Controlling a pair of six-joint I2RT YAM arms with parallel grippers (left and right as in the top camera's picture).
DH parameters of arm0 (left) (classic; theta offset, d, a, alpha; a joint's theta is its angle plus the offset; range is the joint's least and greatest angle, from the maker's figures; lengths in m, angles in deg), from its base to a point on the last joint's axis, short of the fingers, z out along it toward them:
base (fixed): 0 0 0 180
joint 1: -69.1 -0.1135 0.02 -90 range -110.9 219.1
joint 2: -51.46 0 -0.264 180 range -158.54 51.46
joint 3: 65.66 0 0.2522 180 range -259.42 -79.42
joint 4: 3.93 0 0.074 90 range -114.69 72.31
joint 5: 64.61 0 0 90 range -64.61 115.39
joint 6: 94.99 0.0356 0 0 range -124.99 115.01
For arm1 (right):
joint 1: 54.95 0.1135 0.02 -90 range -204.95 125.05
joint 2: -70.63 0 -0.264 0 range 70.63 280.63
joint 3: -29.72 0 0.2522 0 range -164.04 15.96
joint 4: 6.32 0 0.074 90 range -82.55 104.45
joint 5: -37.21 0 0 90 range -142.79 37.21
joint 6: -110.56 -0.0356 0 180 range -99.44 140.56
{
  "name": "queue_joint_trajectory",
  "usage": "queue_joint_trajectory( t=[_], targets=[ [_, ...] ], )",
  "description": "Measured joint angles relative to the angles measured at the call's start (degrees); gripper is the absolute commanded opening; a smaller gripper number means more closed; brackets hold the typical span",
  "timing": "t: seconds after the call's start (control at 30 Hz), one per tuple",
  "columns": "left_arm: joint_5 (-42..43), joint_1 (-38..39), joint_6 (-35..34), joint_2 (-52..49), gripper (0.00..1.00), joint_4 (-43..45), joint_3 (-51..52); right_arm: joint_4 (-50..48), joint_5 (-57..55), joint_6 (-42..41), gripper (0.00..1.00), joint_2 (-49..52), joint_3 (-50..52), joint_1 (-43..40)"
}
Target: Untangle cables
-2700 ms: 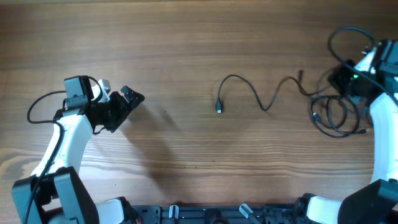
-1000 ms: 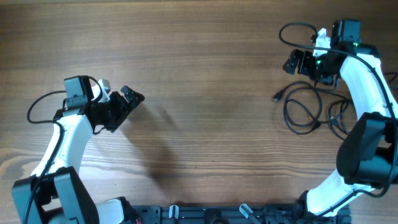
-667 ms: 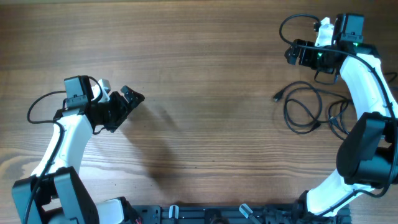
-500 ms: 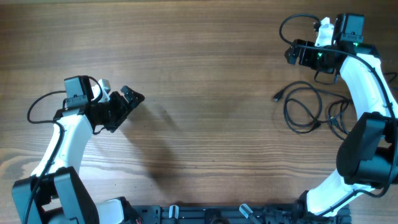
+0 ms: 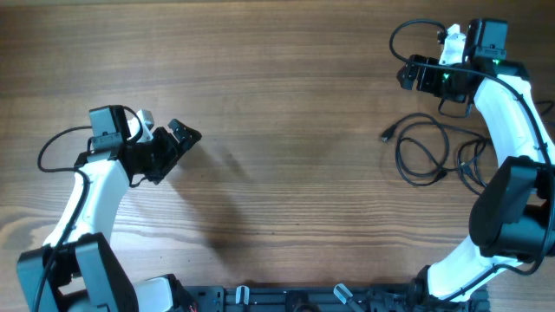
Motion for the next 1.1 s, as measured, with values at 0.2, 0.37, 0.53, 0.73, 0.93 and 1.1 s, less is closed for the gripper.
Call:
queue_joint_trajectory(
  t=[0.2,0.37,0.53,0.73,0.93,1.1],
  targets=[
    [-0.5,0.0,0.0,17.7,1.0,0.0,0.2,-0.2,0.0,0.0,1.0,0.0,0.0,0.0],
    [-0.5,0.0,0.0,42.9,1.0,0.0,0.1,-0.2,0.0,0.0,1.0,0.0,0.0,0.0],
    [-0.5,0.0,0.0,55.2,1.0,0.1,0.1,-0.2,0.0,0.0,1.0,0.0,0.0,0.0],
    [-0.7,4.4,0.0,66.4,1.0,0.1,5.0,-0.2,0.0,0.0,0.99,0.0,0.0,0.0],
    [-0.7,8.5,0.0,79.8,1.0,0.1,16.9,-0.2,0.0,0.0,1.0,0.0,0.0,0.0],
    [-4.1,10.0,0.0,84.9,1.0,9.5,22.5,-0.2,0.0,0.0,1.0,0.0,0.0,0.0]
  ],
)
